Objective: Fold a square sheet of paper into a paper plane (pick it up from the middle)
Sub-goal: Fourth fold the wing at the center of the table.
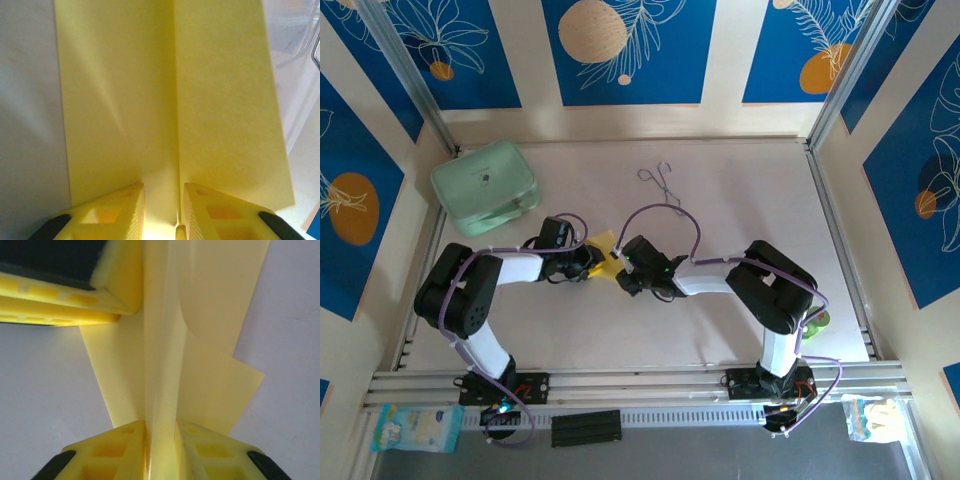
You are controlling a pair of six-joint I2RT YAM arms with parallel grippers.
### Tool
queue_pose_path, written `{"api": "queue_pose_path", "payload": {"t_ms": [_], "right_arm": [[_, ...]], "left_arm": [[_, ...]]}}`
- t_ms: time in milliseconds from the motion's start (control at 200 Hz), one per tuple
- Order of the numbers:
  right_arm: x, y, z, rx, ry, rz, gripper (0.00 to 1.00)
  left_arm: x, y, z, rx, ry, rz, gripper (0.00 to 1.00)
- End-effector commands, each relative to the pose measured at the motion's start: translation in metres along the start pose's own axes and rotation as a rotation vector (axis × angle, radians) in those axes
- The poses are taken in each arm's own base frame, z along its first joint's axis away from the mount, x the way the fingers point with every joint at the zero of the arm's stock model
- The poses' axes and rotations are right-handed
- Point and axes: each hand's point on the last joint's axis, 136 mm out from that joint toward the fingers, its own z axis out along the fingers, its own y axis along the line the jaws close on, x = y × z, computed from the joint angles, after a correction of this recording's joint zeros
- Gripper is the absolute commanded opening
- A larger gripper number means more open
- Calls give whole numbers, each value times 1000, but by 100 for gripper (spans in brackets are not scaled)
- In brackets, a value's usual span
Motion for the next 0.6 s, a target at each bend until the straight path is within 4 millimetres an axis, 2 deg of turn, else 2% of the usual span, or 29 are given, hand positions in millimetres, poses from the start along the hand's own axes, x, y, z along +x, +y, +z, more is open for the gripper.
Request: {"api": "queue_pose_path", "payload": {"t_ms": [0,340,595], "right_arm": [[-19,-1,-9,38,-38,-1,25],[-19,1,-7,93,-36,-52,28],[-19,-1,-2,128,-38,-72,26]], "left_arm": [[7,5,3,-24,30,-6,28],[7,4,2,-22,29,-4,28],[7,3,2,-17,30,-3,28]]}}
